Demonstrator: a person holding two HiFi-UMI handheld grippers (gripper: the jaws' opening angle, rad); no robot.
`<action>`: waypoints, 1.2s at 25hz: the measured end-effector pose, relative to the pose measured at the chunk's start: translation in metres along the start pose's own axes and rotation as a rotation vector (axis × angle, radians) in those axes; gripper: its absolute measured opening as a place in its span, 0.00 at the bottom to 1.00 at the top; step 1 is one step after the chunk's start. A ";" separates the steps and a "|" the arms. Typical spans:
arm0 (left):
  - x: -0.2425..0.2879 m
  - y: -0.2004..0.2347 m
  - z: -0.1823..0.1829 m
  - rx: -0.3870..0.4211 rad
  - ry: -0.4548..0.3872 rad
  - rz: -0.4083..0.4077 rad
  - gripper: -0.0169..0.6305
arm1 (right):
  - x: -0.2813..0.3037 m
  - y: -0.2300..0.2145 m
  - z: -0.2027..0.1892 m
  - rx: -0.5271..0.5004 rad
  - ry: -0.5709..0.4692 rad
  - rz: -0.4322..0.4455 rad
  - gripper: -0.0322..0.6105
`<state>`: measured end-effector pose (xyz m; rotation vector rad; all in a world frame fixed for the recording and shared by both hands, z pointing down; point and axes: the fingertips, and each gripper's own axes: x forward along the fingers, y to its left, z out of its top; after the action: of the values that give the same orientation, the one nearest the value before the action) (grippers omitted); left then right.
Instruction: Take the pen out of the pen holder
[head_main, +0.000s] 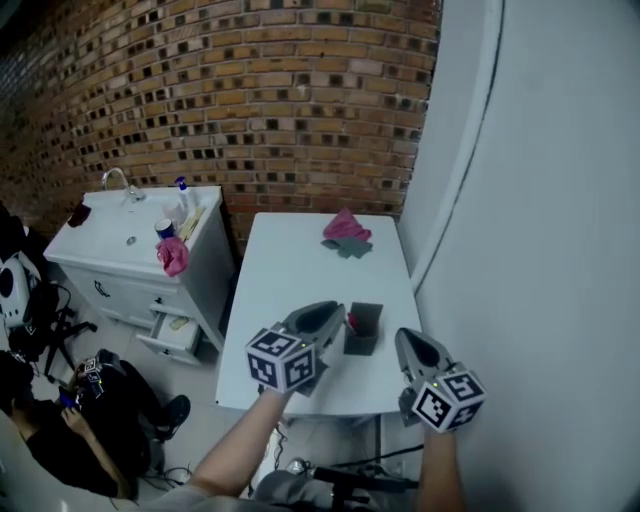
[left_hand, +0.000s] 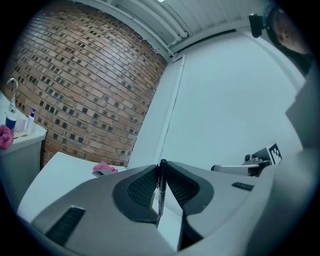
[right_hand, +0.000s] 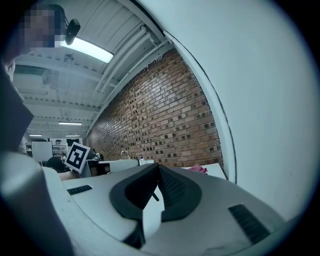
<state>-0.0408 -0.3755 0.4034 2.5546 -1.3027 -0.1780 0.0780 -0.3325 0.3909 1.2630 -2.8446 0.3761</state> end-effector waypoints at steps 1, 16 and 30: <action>-0.006 -0.001 0.003 -0.014 -0.012 -0.003 0.12 | 0.000 0.003 0.001 0.001 -0.005 0.005 0.04; -0.044 -0.006 0.018 -0.094 -0.085 -0.022 0.12 | 0.008 0.028 0.008 -0.002 -0.061 0.076 0.04; -0.044 -0.014 0.019 -0.108 -0.092 -0.046 0.12 | 0.002 0.027 0.012 -0.014 -0.075 0.076 0.04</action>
<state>-0.0604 -0.3355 0.3807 2.5124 -1.2310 -0.3686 0.0580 -0.3196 0.3737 1.1939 -2.9594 0.3163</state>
